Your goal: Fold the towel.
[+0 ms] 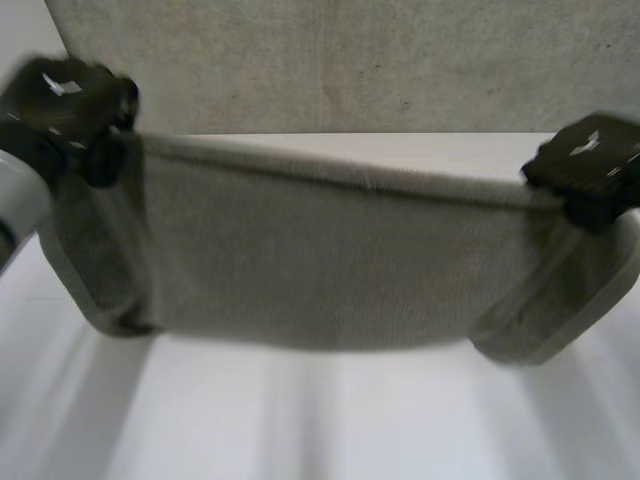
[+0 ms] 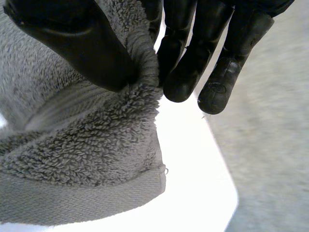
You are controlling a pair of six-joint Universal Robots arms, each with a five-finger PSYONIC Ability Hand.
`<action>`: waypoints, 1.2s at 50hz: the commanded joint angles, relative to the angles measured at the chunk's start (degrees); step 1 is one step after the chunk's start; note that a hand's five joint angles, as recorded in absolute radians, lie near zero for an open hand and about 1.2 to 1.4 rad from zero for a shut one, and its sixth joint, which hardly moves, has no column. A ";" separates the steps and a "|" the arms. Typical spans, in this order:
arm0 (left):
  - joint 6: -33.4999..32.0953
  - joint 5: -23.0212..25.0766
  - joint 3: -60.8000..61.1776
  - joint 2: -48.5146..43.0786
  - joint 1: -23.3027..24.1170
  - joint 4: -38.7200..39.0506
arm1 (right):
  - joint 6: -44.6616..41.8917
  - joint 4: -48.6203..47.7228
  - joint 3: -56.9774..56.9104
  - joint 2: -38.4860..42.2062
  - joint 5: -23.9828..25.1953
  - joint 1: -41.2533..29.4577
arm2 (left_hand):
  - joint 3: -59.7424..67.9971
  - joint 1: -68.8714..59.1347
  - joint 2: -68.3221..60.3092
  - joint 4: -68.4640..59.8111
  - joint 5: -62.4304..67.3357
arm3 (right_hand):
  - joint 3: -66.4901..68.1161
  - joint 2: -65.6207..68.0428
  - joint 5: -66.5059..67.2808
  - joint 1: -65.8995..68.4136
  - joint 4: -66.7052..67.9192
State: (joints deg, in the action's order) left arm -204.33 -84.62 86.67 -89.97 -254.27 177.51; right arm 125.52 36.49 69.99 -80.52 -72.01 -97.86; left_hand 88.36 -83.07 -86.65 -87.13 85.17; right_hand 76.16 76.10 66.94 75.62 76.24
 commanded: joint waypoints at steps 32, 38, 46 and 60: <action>-2.74 -6.62 -8.31 -19.71 1.15 35.88 | 15.72 -42.73 -11.74 16.53 -13.16 -7.35 | -8.36 3.07 6.65 7.13 -15.17 | 3.84 3.90 3.06 4.38 3.76; -2.65 -4.07 5.41 -23.83 -0.34 38.51 | 15.11 -42.72 0.99 18.54 -6.50 -6.91 | -8.36 3.07 6.65 7.13 -15.17 | 3.84 3.90 3.06 4.38 3.76; -3.17 -0.03 18.34 -26.13 -1.31 44.49 | 14.05 -43.17 12.61 23.65 -3.58 -6.65 | -8.36 3.07 6.65 7.13 -15.17 | 3.84 3.90 3.06 4.38 3.76; -14.51 0.86 26.53 -25.16 -1.40 44.94 | 15.28 -42.81 24.22 16.18 -3.76 -6.29 | -8.36 3.07 6.65 7.13 -15.17 | -27.55 -27.50 -28.33 -27.02 -27.64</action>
State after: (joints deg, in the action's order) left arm -213.76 -83.58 112.07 -115.29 -255.62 222.56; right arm 139.86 -6.47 91.23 -60.54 -76.03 -104.15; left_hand 88.54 -83.08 -86.65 -87.13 86.81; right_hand 65.57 65.01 55.27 65.15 65.52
